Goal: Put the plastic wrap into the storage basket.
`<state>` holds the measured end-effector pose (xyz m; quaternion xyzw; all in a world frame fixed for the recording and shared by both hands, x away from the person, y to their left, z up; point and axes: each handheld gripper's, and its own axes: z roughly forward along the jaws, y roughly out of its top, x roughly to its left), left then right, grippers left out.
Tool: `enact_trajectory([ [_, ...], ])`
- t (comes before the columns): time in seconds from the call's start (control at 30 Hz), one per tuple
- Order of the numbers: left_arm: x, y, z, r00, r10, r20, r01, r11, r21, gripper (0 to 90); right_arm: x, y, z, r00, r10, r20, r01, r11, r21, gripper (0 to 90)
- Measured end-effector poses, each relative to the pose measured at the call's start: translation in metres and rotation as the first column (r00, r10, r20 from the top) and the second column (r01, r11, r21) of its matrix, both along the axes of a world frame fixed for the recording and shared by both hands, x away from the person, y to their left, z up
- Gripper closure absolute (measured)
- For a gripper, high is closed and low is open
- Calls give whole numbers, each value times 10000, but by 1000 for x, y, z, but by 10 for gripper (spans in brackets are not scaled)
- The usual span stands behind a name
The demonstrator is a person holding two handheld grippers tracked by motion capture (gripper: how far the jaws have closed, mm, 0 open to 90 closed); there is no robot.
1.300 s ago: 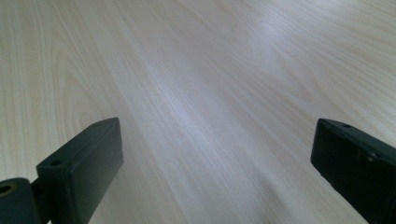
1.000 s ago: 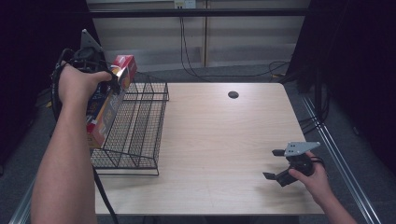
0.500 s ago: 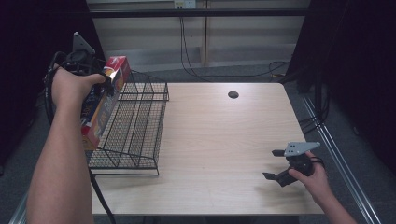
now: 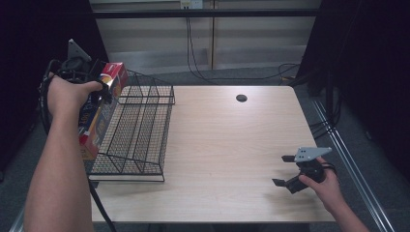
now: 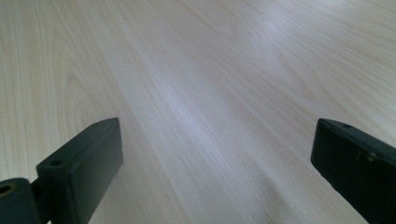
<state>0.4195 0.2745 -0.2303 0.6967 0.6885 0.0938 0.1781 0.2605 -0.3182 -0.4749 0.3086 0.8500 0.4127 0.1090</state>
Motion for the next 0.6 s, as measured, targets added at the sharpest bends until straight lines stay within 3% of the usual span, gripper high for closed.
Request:
enact_trajectory([
  [0.6,-1,9,-11,9995,301,-96,-298,9993,207,443,0,2,0,10000,65,46,-65,10000,-27,23],
])
